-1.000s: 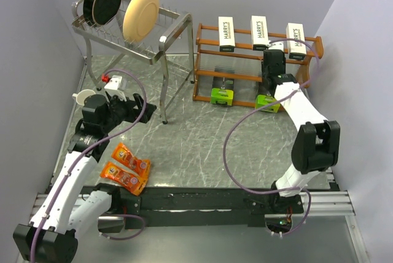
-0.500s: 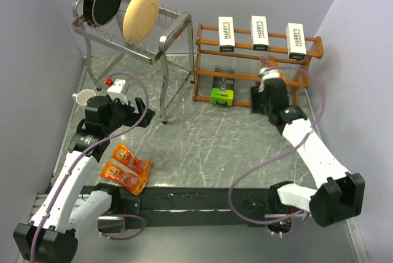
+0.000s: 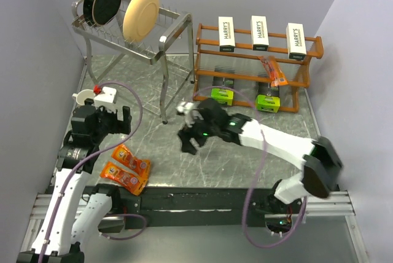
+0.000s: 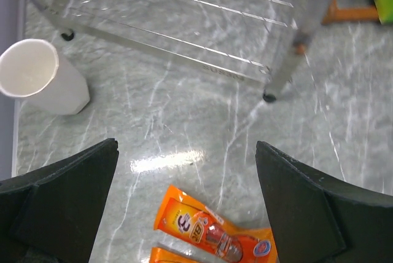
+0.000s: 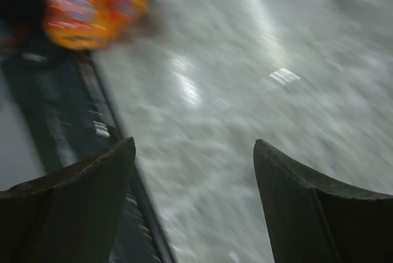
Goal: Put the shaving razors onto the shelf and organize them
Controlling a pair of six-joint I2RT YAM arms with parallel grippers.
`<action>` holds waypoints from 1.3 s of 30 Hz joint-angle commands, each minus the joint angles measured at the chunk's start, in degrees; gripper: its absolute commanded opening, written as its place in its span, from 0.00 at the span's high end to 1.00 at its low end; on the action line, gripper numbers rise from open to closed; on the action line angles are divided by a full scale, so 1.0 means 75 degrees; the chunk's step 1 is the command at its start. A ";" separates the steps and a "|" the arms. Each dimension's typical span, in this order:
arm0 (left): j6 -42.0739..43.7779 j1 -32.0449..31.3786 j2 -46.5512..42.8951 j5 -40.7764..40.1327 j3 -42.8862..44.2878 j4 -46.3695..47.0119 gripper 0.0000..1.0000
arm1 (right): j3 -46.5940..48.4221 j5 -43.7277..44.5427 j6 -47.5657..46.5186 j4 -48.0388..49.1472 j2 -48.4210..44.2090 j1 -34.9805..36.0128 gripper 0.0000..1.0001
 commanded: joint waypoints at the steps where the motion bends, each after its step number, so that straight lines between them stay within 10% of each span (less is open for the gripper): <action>1: -0.1135 0.0460 0.0032 -0.0499 0.0301 0.0629 0.00 | 0.1083 -0.1931 0.1086 0.1482 0.1551 0.0560 0.15; 19: -0.1874 0.1892 -0.0765 0.0276 0.0782 -0.0120 0.01 | 0.3627 -0.1885 0.2106 0.1742 0.5200 0.1710 0.16; 39: -0.2108 0.2162 -0.0812 0.0792 0.0793 -0.0214 0.01 | 0.4588 0.0167 0.1709 0.1239 0.5274 0.1617 0.23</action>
